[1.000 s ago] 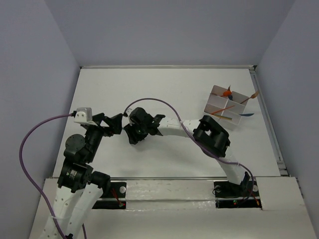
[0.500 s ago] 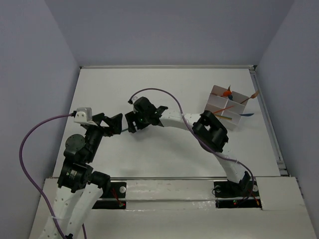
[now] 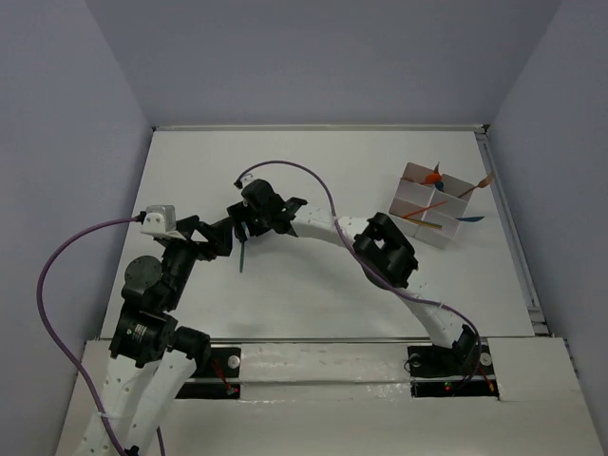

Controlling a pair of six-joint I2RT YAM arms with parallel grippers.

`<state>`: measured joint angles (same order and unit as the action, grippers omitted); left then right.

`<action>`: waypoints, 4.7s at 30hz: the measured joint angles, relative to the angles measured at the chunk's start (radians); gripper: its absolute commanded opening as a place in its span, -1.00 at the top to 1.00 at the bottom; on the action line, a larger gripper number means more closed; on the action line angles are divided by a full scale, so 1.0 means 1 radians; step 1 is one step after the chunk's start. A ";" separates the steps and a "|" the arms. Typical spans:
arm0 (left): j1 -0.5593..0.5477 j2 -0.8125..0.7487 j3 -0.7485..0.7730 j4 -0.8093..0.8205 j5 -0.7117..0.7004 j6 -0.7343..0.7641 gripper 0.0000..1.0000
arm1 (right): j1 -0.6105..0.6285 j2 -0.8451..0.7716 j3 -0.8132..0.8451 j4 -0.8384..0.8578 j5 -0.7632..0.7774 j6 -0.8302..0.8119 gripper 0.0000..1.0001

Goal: Sort the eating utensils into containers

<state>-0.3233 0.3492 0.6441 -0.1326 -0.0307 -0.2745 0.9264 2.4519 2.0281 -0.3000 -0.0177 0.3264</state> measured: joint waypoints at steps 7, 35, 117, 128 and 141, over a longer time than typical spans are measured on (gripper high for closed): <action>0.000 0.000 0.000 0.000 0.000 0.000 -0.98 | 0.063 -0.004 0.001 -0.045 0.133 -0.035 -0.36; 0.000 0.000 0.000 0.000 0.003 0.000 -0.98 | 0.061 -0.336 -0.514 -0.099 0.364 -0.014 0.16; -0.188 -0.058 0.000 0.000 0.006 0.003 -0.98 | -0.809 -0.921 -1.411 1.281 0.859 -0.364 0.86; -0.178 -0.039 0.000 0.000 0.002 0.003 -0.98 | -0.809 -0.990 -1.462 1.196 0.821 -0.235 -0.05; -0.134 -0.010 0.000 0.000 0.004 0.003 -0.98 | -0.789 -1.301 -1.413 0.831 0.663 -0.037 -0.35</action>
<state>-0.4572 0.3393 0.6441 -0.1322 -0.0269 -0.2710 0.1371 1.1507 0.6151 0.5308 0.6449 0.2890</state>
